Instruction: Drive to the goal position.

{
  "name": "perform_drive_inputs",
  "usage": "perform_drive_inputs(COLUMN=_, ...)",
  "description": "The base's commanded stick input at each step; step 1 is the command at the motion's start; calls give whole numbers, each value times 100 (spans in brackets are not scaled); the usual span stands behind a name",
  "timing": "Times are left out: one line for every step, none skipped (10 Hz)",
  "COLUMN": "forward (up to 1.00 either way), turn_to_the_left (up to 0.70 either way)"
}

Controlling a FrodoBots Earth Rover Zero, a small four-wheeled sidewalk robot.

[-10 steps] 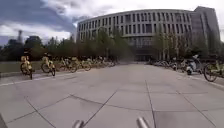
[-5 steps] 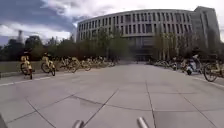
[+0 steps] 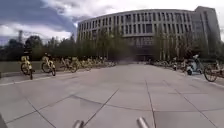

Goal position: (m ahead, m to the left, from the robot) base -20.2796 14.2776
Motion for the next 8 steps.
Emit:
perform_drive_inputs(forward=0, turn_to_the_left=70)
perform_drive_inputs(forward=0, turn_to_the_left=70)
perform_drive_inputs(forward=0, turn_to_the_left=70)
perform_drive_inputs(forward=0, turn_to_the_left=70)
perform_drive_inputs(forward=0, turn_to_the_left=70)
perform_drive_inputs(forward=0, turn_to_the_left=70)
perform_drive_inputs(forward=0, turn_to_the_left=70)
perform_drive_inputs(forward=0, turn_to_the_left=70)
